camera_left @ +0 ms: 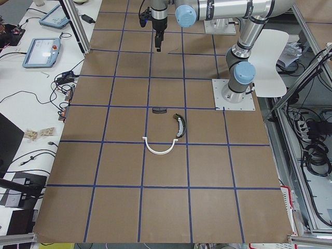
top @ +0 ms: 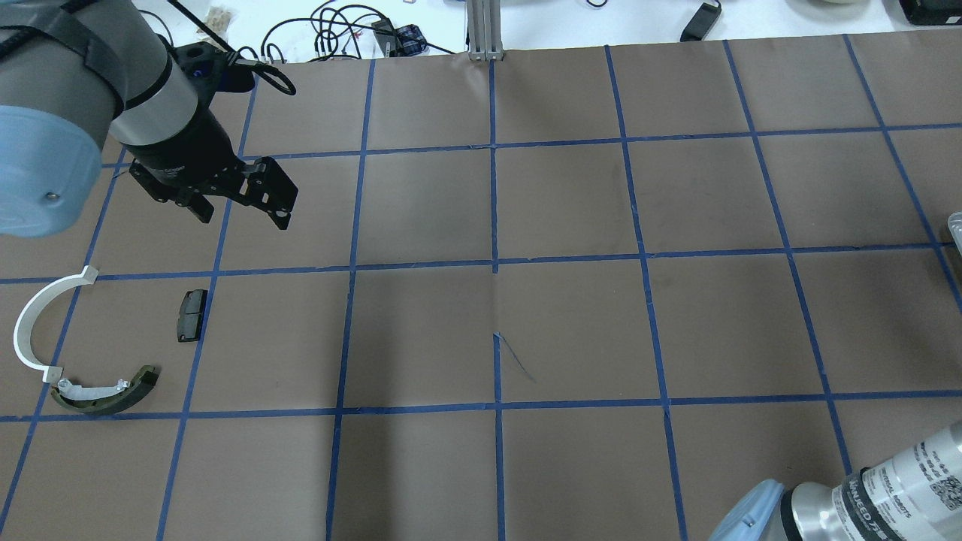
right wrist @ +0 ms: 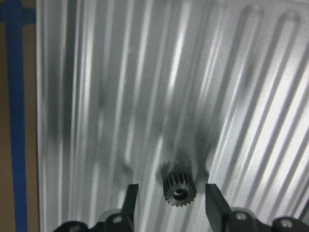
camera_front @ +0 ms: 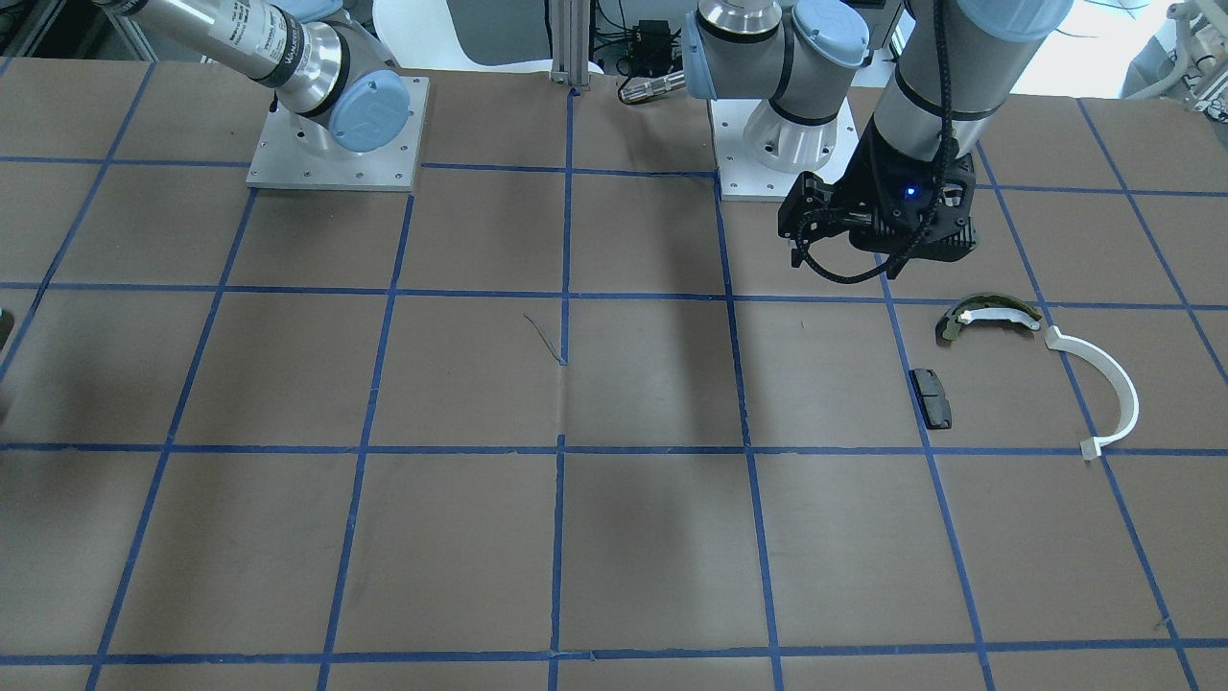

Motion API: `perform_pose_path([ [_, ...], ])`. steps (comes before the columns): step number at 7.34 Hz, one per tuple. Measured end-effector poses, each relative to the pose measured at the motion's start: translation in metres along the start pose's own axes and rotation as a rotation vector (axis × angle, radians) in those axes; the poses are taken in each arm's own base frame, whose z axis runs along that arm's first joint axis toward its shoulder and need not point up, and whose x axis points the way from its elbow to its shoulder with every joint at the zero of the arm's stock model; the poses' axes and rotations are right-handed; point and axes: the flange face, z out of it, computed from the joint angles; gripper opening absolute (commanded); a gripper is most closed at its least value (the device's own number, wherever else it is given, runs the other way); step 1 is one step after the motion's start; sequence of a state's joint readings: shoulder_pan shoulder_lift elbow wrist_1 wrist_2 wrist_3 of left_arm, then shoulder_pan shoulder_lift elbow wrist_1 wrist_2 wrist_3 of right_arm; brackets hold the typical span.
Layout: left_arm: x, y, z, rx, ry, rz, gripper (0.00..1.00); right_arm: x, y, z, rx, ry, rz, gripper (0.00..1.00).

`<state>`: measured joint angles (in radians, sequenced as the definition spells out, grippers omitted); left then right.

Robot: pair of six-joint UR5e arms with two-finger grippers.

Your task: Place bearing gear from tray to pile

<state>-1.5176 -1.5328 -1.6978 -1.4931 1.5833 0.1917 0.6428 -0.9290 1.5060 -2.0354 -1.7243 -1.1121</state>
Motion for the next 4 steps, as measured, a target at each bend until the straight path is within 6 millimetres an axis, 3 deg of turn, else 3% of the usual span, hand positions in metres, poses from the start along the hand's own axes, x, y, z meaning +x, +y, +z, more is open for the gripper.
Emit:
perform_pose_path([
  [4,-0.0002,0.0015,-0.0026,0.006,-0.003,-0.001,1.0,0.0001,0.0,-0.0002,0.0,0.0,0.0,0.11],
])
